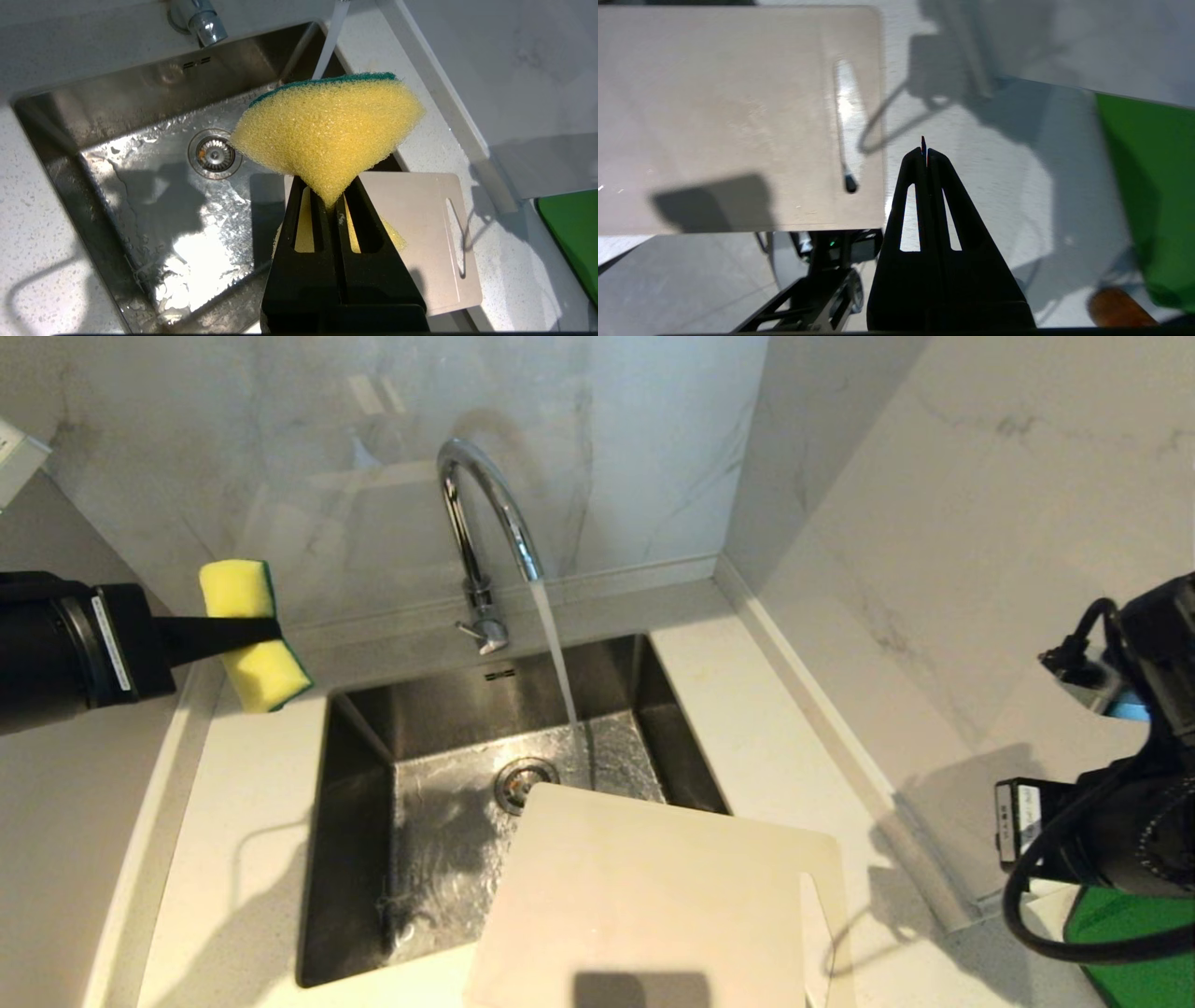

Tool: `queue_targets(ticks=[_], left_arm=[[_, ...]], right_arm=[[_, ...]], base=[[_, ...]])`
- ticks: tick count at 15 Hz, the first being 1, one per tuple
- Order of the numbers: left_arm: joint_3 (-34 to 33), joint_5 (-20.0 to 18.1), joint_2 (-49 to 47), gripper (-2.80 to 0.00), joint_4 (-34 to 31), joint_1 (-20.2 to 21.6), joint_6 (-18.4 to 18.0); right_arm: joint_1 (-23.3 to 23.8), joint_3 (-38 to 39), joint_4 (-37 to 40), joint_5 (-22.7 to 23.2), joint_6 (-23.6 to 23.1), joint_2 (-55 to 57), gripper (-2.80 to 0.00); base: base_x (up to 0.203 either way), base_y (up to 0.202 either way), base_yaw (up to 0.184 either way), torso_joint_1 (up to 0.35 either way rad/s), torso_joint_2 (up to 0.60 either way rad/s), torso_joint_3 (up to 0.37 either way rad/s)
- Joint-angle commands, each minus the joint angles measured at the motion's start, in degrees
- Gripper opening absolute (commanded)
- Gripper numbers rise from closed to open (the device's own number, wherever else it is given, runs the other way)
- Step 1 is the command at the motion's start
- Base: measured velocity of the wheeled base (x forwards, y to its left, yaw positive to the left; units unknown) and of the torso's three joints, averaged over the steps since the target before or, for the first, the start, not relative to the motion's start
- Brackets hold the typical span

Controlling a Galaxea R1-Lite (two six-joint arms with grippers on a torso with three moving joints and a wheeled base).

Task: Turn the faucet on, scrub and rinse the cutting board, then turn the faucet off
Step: Put down the cleaning cloth

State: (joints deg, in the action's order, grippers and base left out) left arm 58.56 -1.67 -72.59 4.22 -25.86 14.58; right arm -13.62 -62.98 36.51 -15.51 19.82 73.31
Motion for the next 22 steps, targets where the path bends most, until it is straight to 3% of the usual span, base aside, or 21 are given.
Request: queue_targets(ticks=[1, 6, 8, 9, 11, 13, 15, 19, 22], left_arm=[[0.62, 0.00, -0.06, -2.80, 0.09, 0.01, -0.02], [-0.31, -0.18, 0.52, -2.80, 0.09, -0.16, -1.92], [-0.46, -0.26, 1.14, -2.80, 0.09, -0.16, -1.84], [-0.47, -0.25, 1.40, -2.80, 0.09, -0.16, -1.84], [-0.87, -0.32, 2.63, -2.80, 0.00, -0.16, -1.89], [-1.31, -0.35, 3.55, -2.80, -0.08, -0.24, -2.01], [-2.08, -0.34, 4.26, -2.80, -0.09, -0.20, -2.09], [-3.23, -0.26, 5.13, -2.80, -0.53, -0.25, -2.10], [-5.29, 0.10, 6.24, -2.80, -0.46, -0.24, -2.12]], right_arm=[[0.24, -2.22, 1.12, -3.71, 0.88, -4.84, -2.80], [12.53, -6.41, 5.32, -4.95, 7.08, -8.60, -2.80], [12.86, -5.46, 8.79, -3.91, 7.71, -15.21, -2.80], [12.85, -4.32, 10.00, -2.47, 5.36, -19.72, -2.80], [12.84, 0.26, 10.76, 1.01, -3.54, -28.67, -2.80], [12.83, 10.02, 9.77, 5.80, -13.26, -36.62, -2.80], [12.85, 21.24, 4.38, 8.30, -19.64, -42.46, -2.80], [12.83, 38.47, -12.05, 12.55, -23.92, -53.18, -2.80], [12.83, 44.13, -14.04, 15.79, -23.34, -58.72, -2.80]], base=[[0.000, 0.000, 0.000, 0.000, 0.00, 0.000], [0.000, 0.000, 0.000, 0.000, 0.00, 0.000], [0.000, 0.000, 0.000, 0.000, 0.00, 0.000], [0.000, 0.000, 0.000, 0.000, 0.00, 0.000], [0.000, 0.000, 0.000, 0.000, 0.00, 0.000], [0.000, 0.000, 0.000, 0.000, 0.00, 0.000], [0.000, 0.000, 0.000, 0.000, 0.00, 0.000], [0.000, 0.000, 0.000, 0.000, 0.00, 0.000], [0.000, 0.000, 0.000, 0.000, 0.00, 0.000]])
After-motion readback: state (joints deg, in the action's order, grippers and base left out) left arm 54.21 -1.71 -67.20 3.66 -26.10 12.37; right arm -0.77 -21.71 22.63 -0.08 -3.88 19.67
